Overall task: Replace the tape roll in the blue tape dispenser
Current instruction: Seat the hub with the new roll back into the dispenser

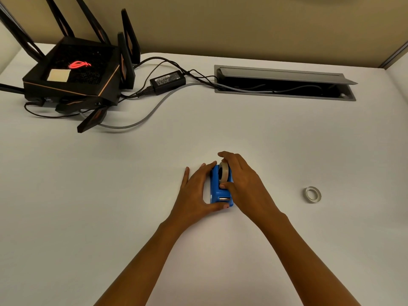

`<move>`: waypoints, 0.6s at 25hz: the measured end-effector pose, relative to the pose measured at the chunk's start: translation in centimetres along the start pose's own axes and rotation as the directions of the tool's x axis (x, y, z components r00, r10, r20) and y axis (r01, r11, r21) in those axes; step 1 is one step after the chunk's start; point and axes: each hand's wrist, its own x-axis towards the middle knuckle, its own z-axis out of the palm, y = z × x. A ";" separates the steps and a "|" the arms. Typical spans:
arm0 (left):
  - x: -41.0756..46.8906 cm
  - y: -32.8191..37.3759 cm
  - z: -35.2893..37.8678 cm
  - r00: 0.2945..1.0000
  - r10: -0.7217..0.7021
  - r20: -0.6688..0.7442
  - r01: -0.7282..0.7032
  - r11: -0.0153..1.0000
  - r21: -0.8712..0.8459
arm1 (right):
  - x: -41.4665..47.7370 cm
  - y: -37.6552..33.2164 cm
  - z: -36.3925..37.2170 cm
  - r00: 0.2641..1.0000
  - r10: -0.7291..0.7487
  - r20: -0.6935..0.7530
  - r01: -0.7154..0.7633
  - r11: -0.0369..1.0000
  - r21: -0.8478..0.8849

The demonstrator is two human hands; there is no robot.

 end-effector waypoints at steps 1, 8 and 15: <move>0.0 0.0 0.0 1.000 0.001 -0.003 -0.001 1.000 0.002 | 0.1 0.0 0.0 1.000 -0.009 0.000 0.009 0.999 -0.032; 0.0 -0.5 0.3 1.000 0.003 -0.012 -0.004 1.000 -0.012 | 0.4 -0.5 0.1 0.998 -0.054 0.027 0.059 0.963 -0.265; 0.1 -0.8 0.5 1.000 -0.012 -0.014 0.012 1.000 0.002 | 0.7 -0.9 -0.8 0.996 -0.069 0.065 0.086 0.941 -0.326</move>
